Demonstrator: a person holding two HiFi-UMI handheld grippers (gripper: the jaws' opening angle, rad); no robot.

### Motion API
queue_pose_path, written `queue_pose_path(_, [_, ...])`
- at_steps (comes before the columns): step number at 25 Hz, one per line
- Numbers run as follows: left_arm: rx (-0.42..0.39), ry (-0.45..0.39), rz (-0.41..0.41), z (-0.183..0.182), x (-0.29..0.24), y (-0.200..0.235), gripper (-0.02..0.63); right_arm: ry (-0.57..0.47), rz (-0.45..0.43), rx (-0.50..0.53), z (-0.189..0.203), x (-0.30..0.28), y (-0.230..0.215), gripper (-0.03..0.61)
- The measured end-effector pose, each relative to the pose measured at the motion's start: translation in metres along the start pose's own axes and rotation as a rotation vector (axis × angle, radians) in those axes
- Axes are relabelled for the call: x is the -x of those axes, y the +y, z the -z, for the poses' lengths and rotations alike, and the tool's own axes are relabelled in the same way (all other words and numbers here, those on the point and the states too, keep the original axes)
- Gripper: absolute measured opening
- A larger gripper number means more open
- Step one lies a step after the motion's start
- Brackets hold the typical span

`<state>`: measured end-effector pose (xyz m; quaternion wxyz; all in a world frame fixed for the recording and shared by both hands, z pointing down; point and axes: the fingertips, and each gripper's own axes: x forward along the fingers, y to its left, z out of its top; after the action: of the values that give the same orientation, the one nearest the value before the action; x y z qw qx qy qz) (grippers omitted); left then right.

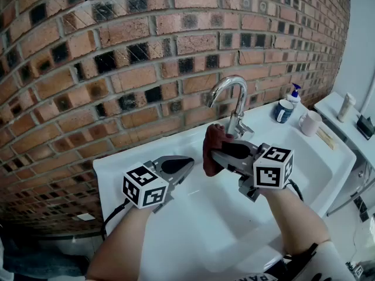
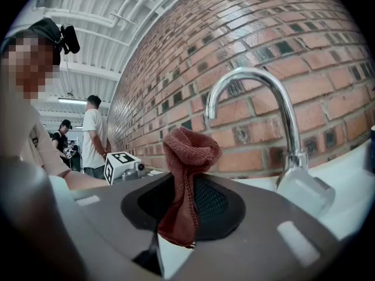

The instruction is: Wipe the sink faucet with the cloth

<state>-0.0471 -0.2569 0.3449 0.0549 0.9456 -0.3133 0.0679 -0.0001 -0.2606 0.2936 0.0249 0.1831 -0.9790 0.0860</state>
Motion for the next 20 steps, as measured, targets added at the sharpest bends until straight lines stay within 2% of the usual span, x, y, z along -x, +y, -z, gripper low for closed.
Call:
queue_pose_path(5, [0.0,0.015,0.0,0.001,0.004,0.001,0.006,-0.09,0.004,0.034,-0.052,-0.003,0.006,0.094])
queue_pose_path(11, [0.001,0.019,0.007,0.002,0.004,-0.001,0.006,-0.097,-0.002,0.134,-0.099,-0.016,0.013,0.094])
queue_pose_path(16, [0.0,0.019,0.009,0.002,0.003,-0.001,0.006,-0.09,0.017,0.153,-0.111,-0.023,0.008,0.094])
queue_pose_path(20, [0.0,0.019,0.009,0.002,0.004,-0.001,0.006,-0.08,0.052,0.114,-0.102,-0.026,-0.007,0.094])
